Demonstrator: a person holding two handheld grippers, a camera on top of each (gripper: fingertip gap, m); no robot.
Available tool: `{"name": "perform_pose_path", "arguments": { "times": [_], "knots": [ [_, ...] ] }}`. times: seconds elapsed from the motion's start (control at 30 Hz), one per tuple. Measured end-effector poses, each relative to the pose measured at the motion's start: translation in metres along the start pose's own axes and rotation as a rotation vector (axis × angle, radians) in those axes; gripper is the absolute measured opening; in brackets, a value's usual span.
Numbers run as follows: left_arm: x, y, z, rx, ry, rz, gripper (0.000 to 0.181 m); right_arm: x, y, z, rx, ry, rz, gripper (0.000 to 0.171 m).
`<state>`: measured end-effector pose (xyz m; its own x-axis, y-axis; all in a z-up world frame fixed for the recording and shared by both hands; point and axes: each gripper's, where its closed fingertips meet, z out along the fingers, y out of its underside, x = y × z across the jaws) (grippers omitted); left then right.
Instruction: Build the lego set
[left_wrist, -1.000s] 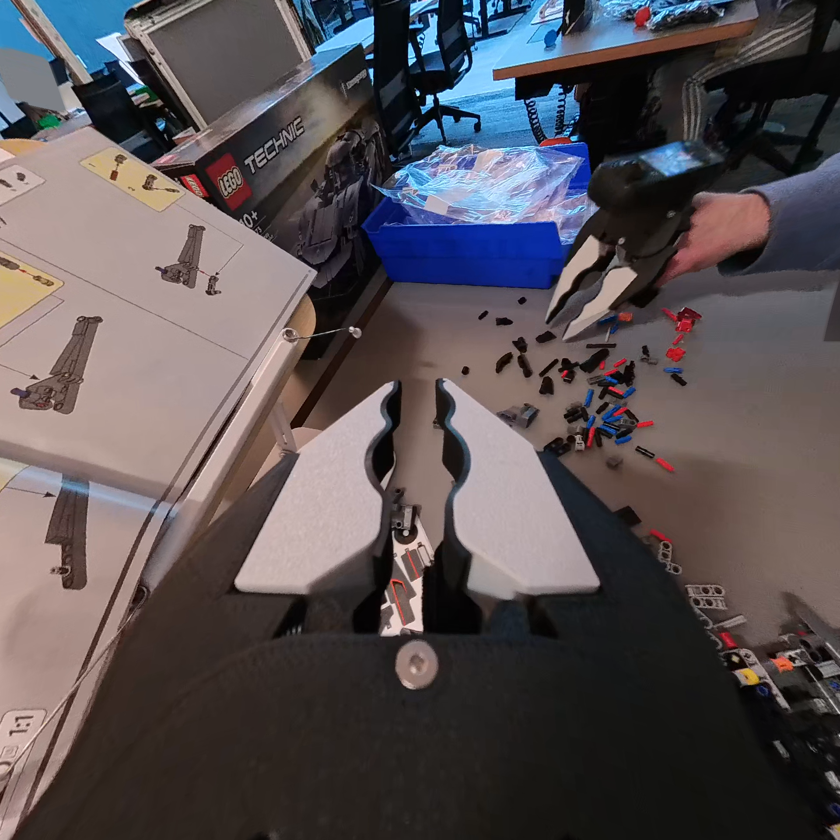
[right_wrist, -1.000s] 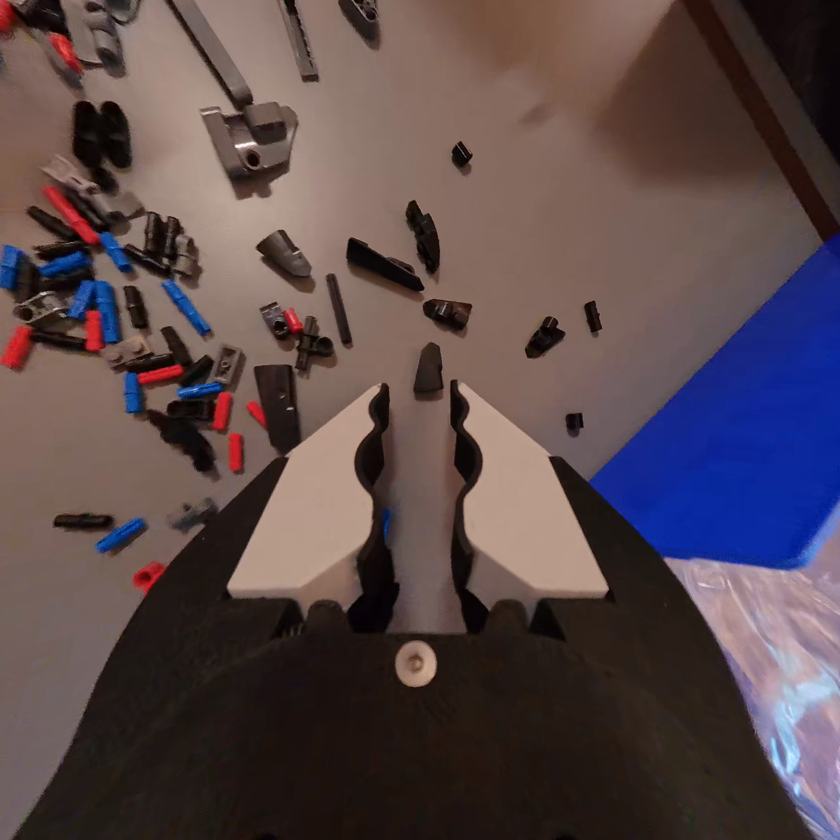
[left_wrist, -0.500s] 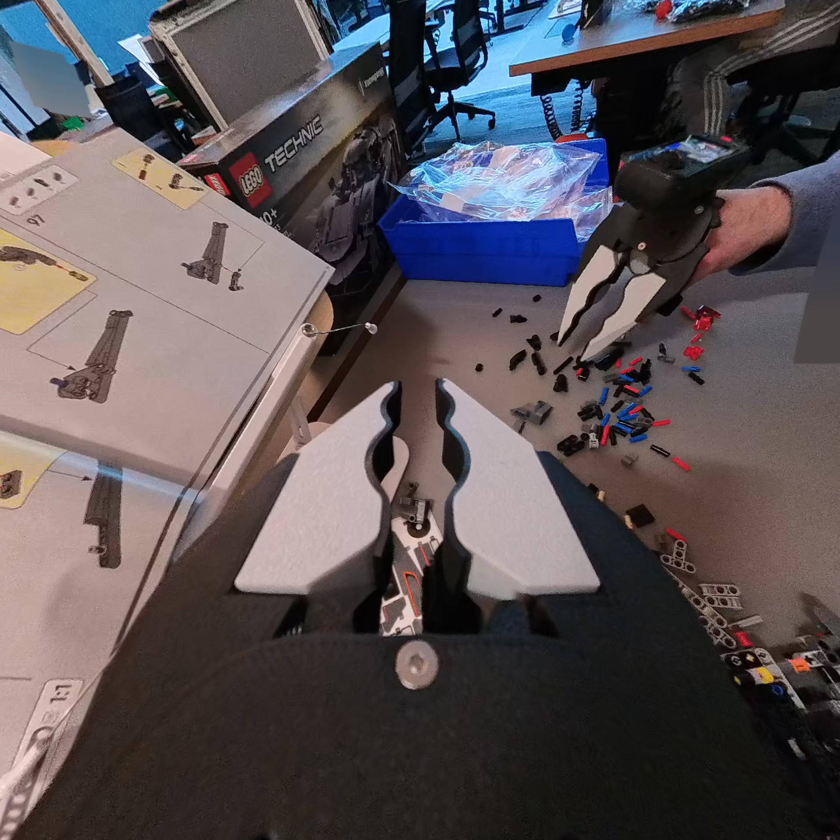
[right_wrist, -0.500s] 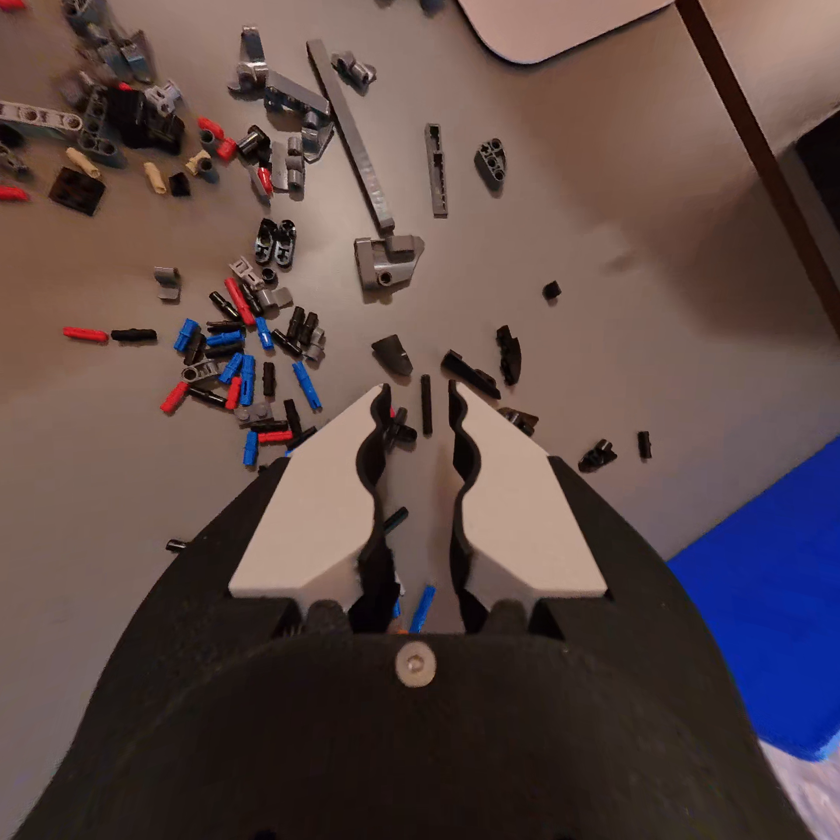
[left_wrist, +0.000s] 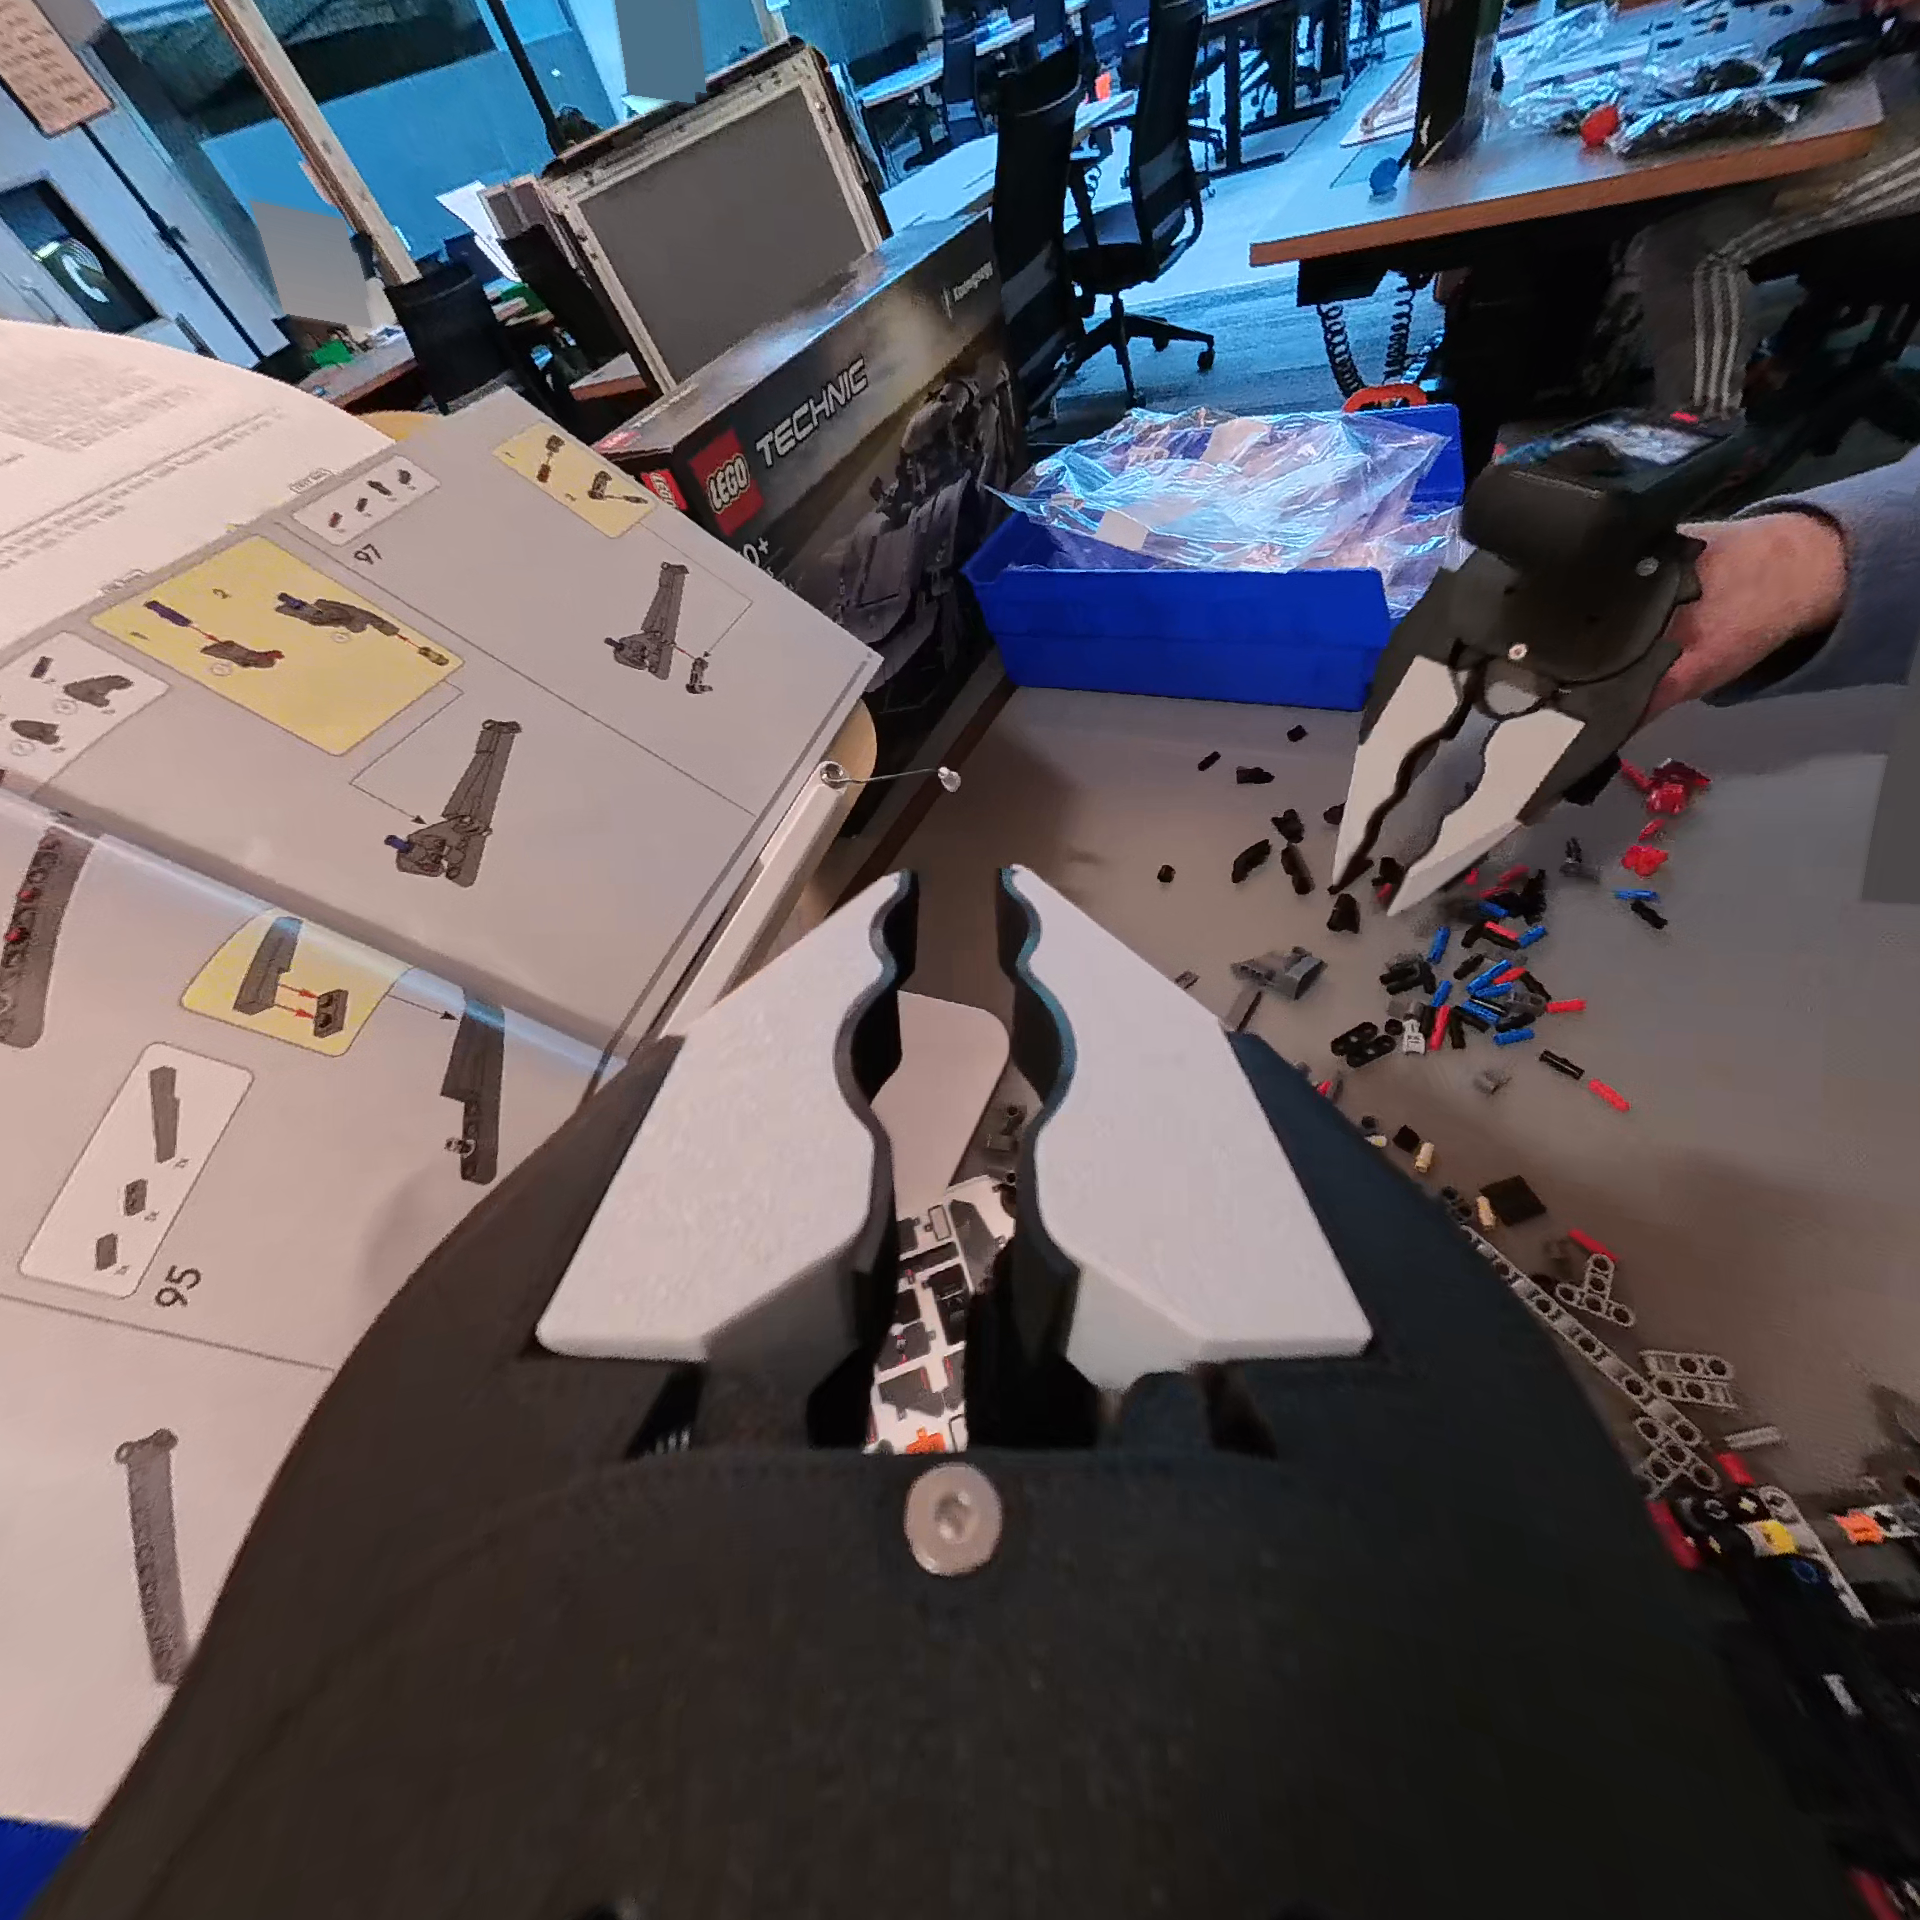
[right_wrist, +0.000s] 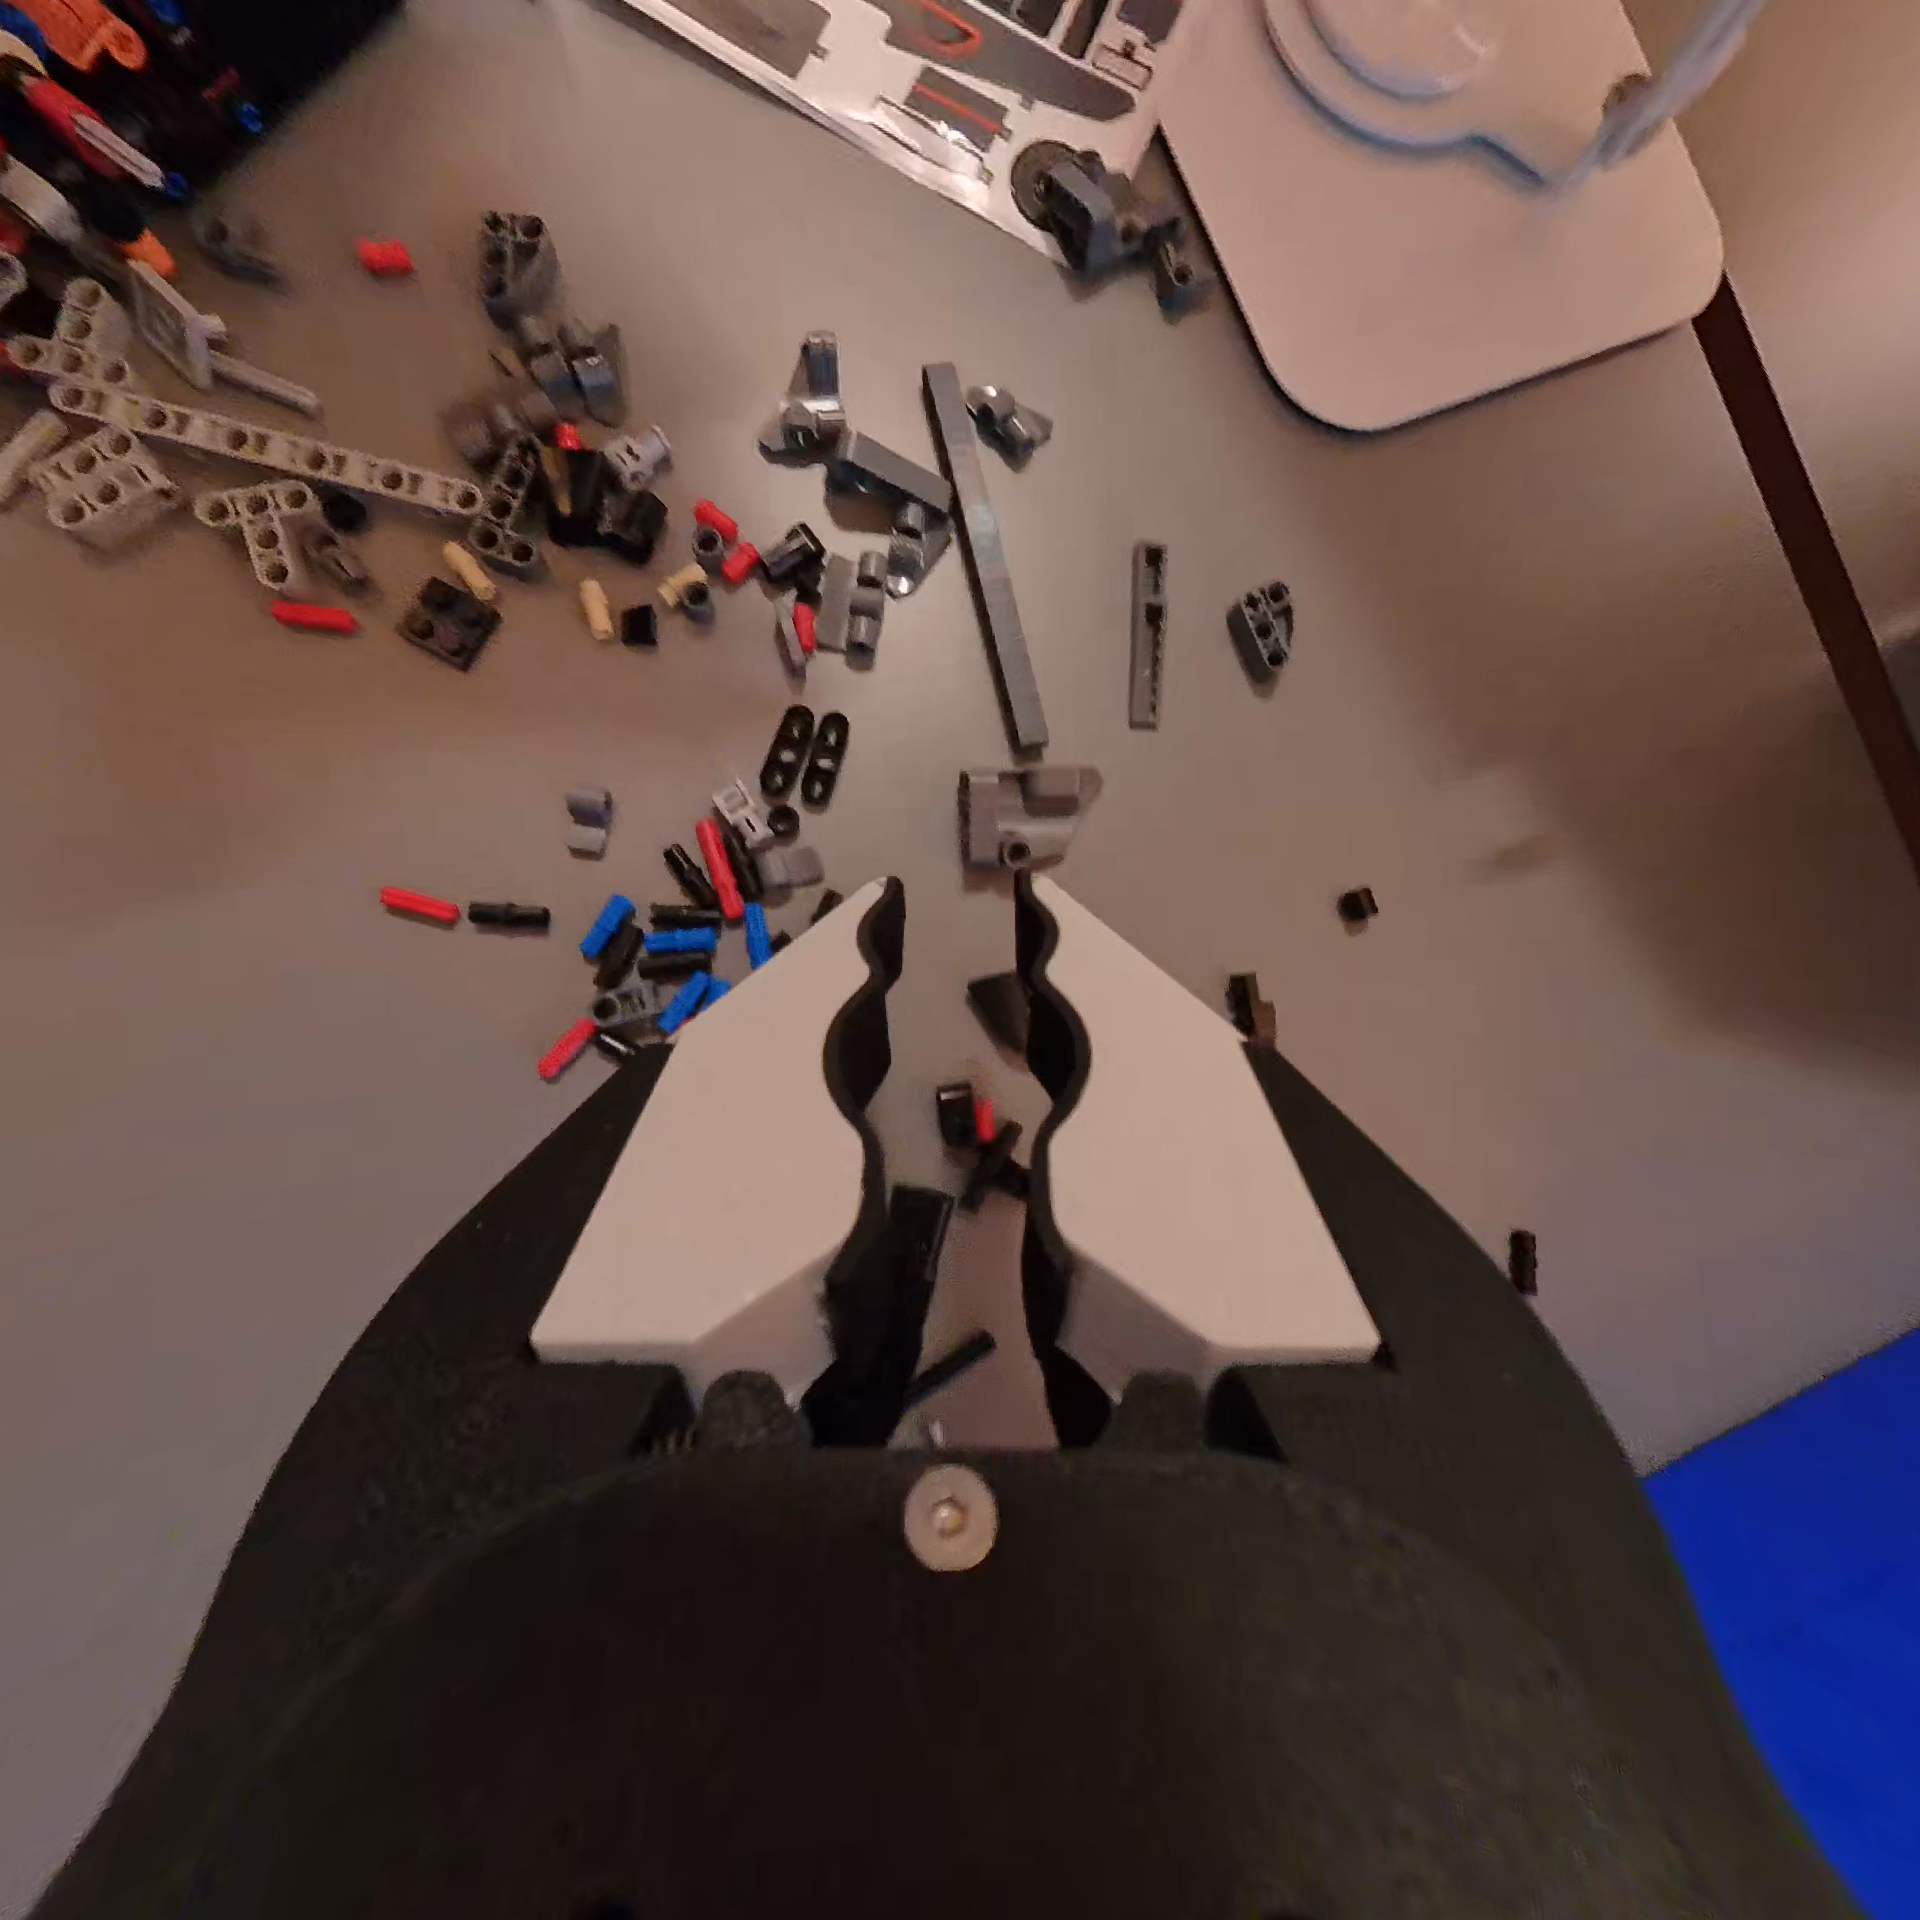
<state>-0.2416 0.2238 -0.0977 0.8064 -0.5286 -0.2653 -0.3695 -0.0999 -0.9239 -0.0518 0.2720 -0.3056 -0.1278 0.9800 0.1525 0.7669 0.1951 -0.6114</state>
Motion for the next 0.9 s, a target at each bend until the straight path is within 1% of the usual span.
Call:
{"name": "perform_pose_path", "arguments": {
  "times": [0.1,0.17,0.43,0.53,0.63,0.9],
  "knots": [
    [-0.003,-0.001,-0.004,0.002,-0.013,0.005,0.013,-0.004,-0.011,0.005,0.005,-0.017,-0.018,0.018],
    [-0.006,-0.002,-0.009,0.003,-0.028,0.007,0.013,-0.002,-0.011,0.007,-0.009,-0.012,-0.025,0.019],
    [-0.027,-0.007,-0.032,0.048,-0.079,-0.023,0.012,0.024,0.012,-0.02,-0.018,0.054,0.05,0.021],
    [-0.029,-0.008,-0.033,0.056,-0.08,-0.034,0.012,0.024,0.009,-0.027,0.028,0.049,0.072,0.018],
    [-0.028,-0.007,-0.032,0.046,-0.085,-0.025,0.012,0.027,0.015,-0.029,-0.005,0.068,0.058,0.019],
    [-0.032,-0.004,-0.034,0.038,-0.099,-0.025,0.012,0.04,0.02,-0.035,-0.009,0.082,0.087,0.022]
  ]
}}
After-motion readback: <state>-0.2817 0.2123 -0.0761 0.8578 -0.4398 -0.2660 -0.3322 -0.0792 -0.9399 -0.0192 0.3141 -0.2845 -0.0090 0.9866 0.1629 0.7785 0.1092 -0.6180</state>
